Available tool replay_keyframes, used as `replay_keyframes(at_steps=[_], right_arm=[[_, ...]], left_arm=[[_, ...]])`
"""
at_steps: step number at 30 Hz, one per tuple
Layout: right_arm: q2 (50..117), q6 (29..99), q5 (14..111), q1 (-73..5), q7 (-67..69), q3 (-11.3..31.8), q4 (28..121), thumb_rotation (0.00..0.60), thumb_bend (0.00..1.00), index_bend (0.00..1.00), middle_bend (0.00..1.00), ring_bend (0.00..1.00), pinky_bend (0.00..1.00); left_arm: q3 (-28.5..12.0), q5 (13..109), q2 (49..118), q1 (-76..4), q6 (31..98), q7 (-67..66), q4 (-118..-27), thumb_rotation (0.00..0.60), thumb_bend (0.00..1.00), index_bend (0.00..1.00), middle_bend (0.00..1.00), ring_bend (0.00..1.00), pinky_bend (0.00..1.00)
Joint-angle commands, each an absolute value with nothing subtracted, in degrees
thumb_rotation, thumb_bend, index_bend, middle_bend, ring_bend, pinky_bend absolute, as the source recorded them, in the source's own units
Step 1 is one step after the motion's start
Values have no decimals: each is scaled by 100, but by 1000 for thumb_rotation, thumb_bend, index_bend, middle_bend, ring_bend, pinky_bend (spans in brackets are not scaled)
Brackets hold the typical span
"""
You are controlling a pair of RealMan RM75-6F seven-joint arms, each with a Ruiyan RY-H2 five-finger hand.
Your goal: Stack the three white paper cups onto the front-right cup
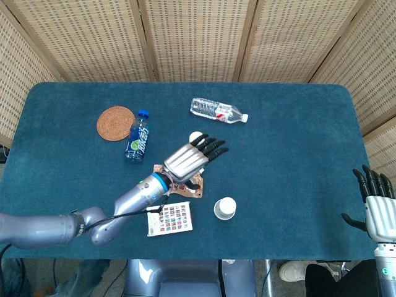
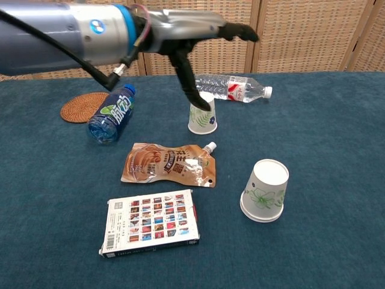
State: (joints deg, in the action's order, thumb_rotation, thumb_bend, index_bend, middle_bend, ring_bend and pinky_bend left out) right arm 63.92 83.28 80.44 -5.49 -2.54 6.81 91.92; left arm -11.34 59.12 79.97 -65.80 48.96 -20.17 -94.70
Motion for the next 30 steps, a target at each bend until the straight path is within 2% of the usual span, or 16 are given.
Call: replay_keyframes(at_steps=[1, 7, 16, 20, 24, 30], right_arm=[[6435, 8287, 8039, -577, -344, 667, 9175, 600, 0, 33, 0, 0, 0], [6658, 8086, 8008, -769, -676, 703, 8982, 600, 0, 36, 0, 0, 0], [6556, 7553, 8223, -1472, -1265, 986, 9113, 600, 0, 56, 14, 0, 0], [6415, 6831, 8191, -2145, -1762, 1234, 9451, 600, 0, 72, 17, 0, 0], [6557, 5871, 8043, -2988, -1794, 1507, 9346, 600, 0, 101, 36, 0, 1], [6972, 4511, 7491, -4141, -1443, 1886, 9105, 600, 0, 148, 100, 8, 77]], left_arm=[[-811, 6096, 7586, -5930, 5556, -1923, -9582, 600, 0, 0, 0, 0, 0], [-415, 5704, 6938, -4656, 6816, -1805, -9898, 600, 0, 0, 0, 0, 0], [-116, 5531, 6526, -3437, 7946, -1653, -10283, 600, 0, 0, 0, 0, 0], [-54, 5677, 6467, -2950, 8266, -1335, -10422, 600, 0, 0, 0, 0, 0], [49, 5832, 6390, -2626, 8385, -1262, -10532, 600, 0, 0, 0, 0, 0], [97, 6145, 6351, -2422, 8363, -1258, -10432, 600, 0, 0, 0, 0, 0]])
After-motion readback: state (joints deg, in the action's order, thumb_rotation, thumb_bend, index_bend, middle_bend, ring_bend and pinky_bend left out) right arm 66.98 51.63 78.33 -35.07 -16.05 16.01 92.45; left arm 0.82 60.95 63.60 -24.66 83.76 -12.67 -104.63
